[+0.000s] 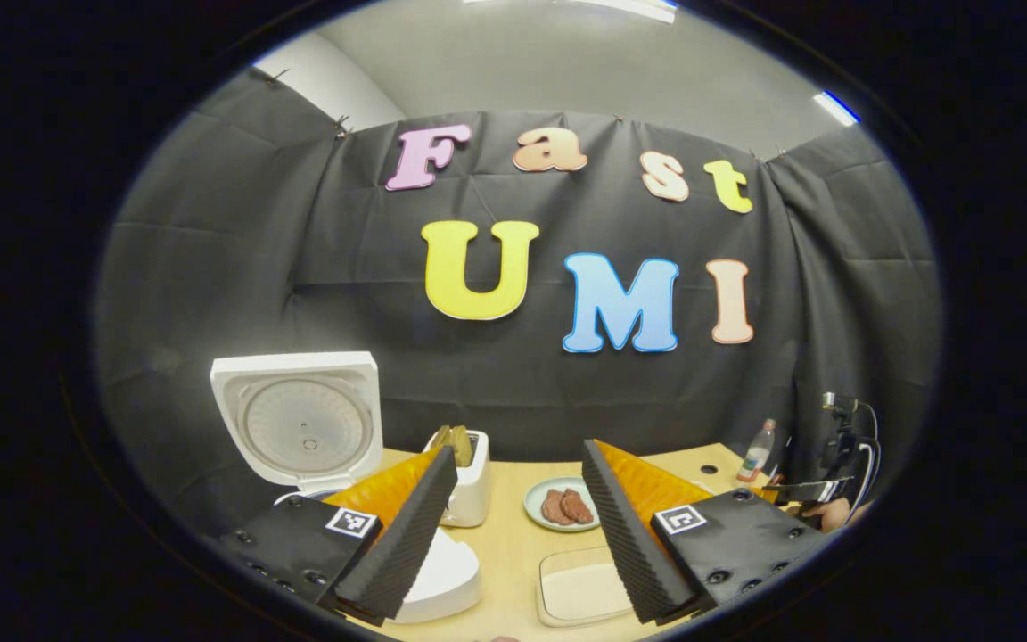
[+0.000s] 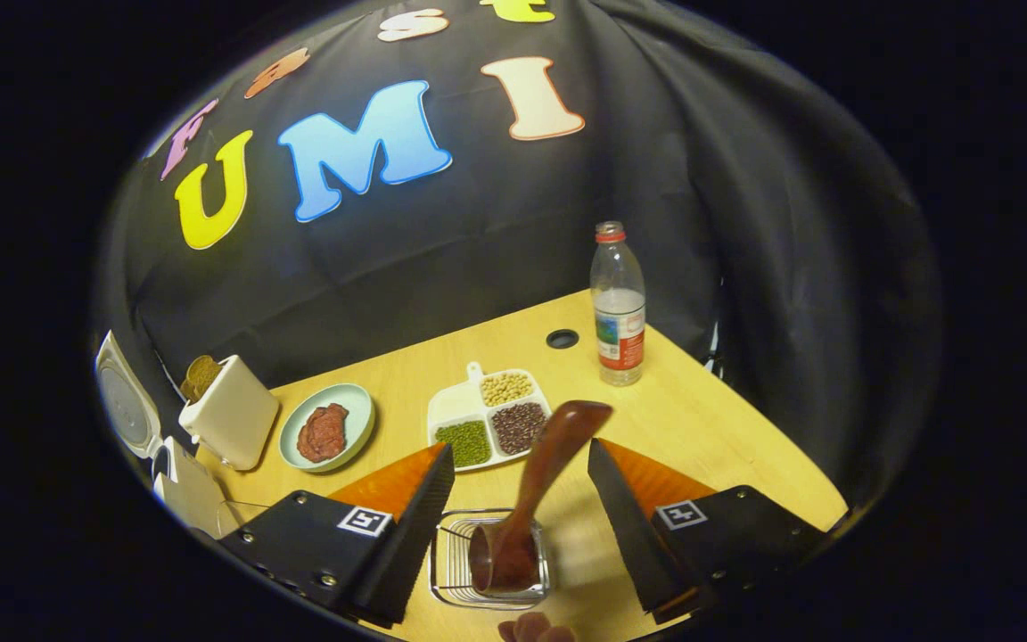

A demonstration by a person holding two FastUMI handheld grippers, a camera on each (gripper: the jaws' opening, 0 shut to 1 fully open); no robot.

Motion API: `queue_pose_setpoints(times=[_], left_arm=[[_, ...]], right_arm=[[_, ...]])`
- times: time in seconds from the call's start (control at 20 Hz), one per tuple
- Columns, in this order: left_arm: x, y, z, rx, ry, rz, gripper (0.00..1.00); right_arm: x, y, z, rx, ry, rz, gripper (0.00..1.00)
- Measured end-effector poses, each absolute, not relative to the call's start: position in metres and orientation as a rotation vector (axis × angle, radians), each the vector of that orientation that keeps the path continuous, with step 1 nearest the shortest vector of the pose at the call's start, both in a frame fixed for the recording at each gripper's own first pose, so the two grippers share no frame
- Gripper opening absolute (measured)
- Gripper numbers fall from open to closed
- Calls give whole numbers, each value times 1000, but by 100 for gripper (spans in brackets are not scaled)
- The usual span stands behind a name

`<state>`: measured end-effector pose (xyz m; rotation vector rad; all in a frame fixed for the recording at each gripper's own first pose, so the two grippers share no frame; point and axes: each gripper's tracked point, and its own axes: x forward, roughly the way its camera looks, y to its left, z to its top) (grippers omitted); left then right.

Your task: Close the left gripper, press the button to open the rice cooker; take a wooden spoon from the chopstick holder with the right hand, scoop a spoonful of rice and pour it into the rice cooker, then put the wooden spoon back into the chopstick holder.

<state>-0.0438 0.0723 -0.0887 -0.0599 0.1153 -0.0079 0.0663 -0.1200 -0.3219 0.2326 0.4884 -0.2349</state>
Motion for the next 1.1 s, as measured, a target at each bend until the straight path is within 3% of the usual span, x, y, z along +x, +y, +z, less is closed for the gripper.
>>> queue_pose_setpoints(times=[0.2,0.6,1.1], left_arm=[[-37,88,-76,-58,89,16,96],[-3,178,-43,-59,98,174,98],[72,304,-6,-35,60,304,99]], right_arm=[[48,-129,-259,154,369,-232,92],[30,-83,-156,117,209,-82,92],[24,-61,-143,99,181,-30,92]])
